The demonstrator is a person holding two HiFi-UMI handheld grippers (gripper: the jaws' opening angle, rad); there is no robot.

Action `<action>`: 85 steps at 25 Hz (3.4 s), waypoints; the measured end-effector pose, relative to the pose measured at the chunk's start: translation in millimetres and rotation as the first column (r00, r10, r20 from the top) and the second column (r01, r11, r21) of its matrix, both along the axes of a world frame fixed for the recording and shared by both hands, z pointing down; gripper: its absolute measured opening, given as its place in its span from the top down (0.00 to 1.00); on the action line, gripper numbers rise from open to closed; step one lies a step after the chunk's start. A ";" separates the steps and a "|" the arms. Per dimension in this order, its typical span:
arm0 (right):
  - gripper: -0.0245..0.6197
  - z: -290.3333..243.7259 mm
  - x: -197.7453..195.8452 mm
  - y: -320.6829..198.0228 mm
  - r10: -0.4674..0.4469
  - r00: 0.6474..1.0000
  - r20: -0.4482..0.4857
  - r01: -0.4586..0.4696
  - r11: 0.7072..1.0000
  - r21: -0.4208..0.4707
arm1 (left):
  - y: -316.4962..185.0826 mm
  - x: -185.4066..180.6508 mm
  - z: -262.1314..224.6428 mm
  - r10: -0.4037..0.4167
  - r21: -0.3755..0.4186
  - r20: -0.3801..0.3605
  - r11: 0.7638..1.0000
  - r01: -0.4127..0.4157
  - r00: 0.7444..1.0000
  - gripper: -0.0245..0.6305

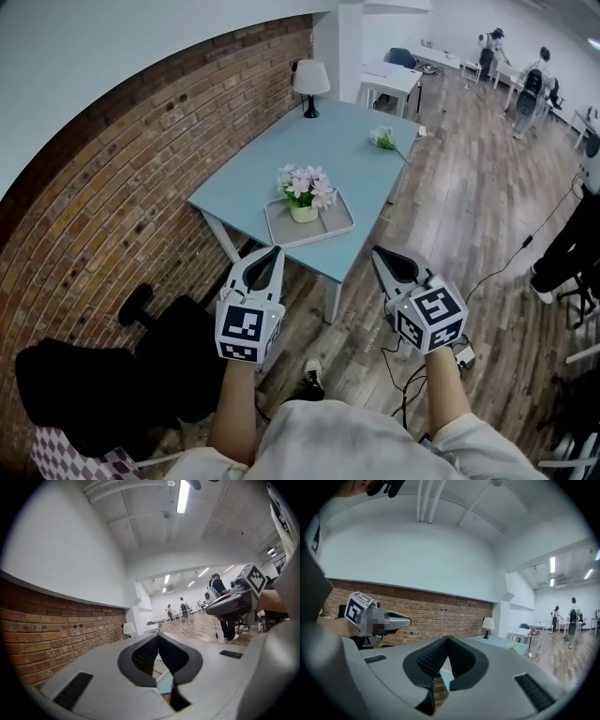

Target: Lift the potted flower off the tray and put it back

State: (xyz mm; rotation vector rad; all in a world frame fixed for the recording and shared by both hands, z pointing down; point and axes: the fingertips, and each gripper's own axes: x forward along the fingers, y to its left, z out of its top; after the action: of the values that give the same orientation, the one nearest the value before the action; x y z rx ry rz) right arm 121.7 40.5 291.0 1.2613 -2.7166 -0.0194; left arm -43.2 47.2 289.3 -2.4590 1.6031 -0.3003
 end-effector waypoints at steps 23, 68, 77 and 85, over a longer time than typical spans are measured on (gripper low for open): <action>0.93 26.6 -61.6 -105.0 0.020 0.998 -0.063 -0.025 0.997 -0.071 | -114.4 -51.5 27.5 0.050 -0.068 -0.036 0.996 -0.053 0.998 0.89; 0.70 174.6 -102.8 -242.5 -0.102 0.988 -0.113 0.055 0.931 -0.360 | -248.5 -56.6 180.1 0.144 -0.394 -0.093 0.904 -0.169 0.985 0.63; 0.70 231.8 -103.2 -274.3 -0.127 0.987 -0.094 0.072 0.889 -0.453 | -288.1 -55.5 227.4 0.107 -0.470 -0.128 0.869 -0.155 0.986 0.61; 0.65 265.7 -103.3 -299.2 -0.115 0.993 -0.023 0.090 0.869 -0.487 | -307.8 -50.0 268.2 0.053 -0.526 -0.173 0.839 -0.138 0.983 0.61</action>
State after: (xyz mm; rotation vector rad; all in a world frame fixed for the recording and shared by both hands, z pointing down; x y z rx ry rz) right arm 18.5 -258.7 556.7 0.9492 -2.5065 0.5761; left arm -93.1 -260.6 557.5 -3.0343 1.6144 -0.6394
